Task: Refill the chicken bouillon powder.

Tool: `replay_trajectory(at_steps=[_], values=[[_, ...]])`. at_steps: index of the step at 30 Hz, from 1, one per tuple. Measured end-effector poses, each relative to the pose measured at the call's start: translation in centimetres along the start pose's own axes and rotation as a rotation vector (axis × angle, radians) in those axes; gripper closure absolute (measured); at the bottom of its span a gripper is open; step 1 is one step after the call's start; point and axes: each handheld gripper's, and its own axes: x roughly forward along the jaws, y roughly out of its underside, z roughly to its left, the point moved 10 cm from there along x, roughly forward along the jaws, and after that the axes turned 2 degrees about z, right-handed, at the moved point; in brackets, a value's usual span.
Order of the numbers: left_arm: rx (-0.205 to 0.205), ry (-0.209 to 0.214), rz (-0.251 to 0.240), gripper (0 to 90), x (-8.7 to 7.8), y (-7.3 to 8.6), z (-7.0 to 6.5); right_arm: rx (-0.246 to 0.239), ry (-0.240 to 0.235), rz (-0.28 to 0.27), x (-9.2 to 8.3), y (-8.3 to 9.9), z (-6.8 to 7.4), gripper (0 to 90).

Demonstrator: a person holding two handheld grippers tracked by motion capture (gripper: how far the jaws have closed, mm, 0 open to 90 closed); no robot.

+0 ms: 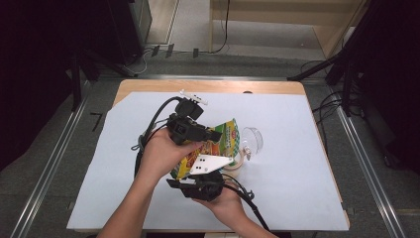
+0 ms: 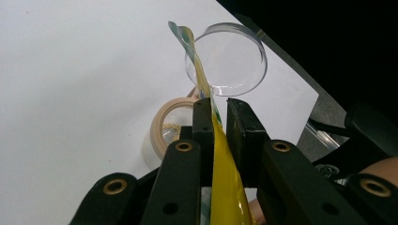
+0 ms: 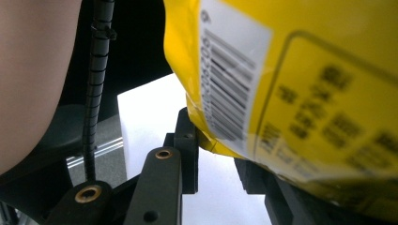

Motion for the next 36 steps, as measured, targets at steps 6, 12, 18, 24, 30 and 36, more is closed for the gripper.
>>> replay_trajectory(at_steps=[6,12,18,24,30,36], values=[[0.000,0.003,-0.001,82.3,0.06,0.00,0.01,-0.004,0.004,0.001,0.01,0.10,-0.09,74.1],[-0.001,0.003,-0.002,82.3,0.11,-0.01,-0.02,-0.003,0.006,0.002,0.04,0.14,-0.14,74.1],[0.003,0.003,-0.002,82.3,0.08,0.00,-0.01,-0.004,0.007,0.002,0.06,0.13,-0.16,74.1],[0.003,0.001,-0.006,82.3,0.16,-0.07,-0.10,-0.014,0.016,0.005,0.06,0.22,-0.39,74.1],[0.002,0.001,-0.005,82.3,0.15,-0.05,-0.09,-0.012,0.015,0.004,0.09,0.21,-0.35,74.0],[0.004,-0.004,-0.005,82.3,0.14,-0.06,-0.10,-0.012,0.015,0.003,0.09,0.20,-0.36,74.0]])
